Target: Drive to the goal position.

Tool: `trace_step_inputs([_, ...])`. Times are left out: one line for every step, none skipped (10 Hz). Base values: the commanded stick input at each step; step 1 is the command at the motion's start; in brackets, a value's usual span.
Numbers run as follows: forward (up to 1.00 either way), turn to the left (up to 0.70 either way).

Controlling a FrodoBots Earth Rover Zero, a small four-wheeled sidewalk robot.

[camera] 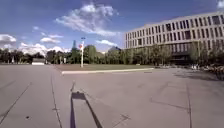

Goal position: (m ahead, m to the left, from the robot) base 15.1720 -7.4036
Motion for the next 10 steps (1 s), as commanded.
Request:
trace_step_inputs([0.7, -0.14])
trace_step_inputs([0.7, -0.14])
trace_step_inputs([0.7, -0.14])
trace_step_inputs([0.7, -0.14])
trace_step_inputs([0.7, -0.14])
trace_step_inputs([0.7, -0.14])
trace_step_inputs([0.7, -0.14])
trace_step_inputs([0.7, -0.14])
trace_step_inputs([0.7, -0.14])
trace_step_inputs([0.7, -0.14])
